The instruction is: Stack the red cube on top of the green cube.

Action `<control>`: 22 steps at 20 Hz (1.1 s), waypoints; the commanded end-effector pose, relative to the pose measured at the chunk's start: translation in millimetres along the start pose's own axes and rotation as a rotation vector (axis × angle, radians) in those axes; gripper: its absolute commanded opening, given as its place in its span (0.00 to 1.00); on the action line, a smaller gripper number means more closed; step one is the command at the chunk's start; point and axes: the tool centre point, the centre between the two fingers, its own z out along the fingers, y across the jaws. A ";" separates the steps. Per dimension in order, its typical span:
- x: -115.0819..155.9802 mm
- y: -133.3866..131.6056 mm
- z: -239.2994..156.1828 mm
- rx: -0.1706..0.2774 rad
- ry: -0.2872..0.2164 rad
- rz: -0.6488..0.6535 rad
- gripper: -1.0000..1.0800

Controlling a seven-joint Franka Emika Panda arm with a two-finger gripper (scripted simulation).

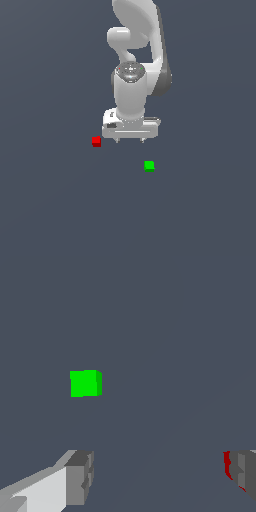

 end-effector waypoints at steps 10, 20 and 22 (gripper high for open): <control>-13.2 21.0 11.9 -0.001 -0.003 -0.010 0.96; -55.8 93.8 52.0 -0.003 -0.015 -0.045 0.96; -64.7 110.3 60.9 -0.004 -0.018 -0.053 0.96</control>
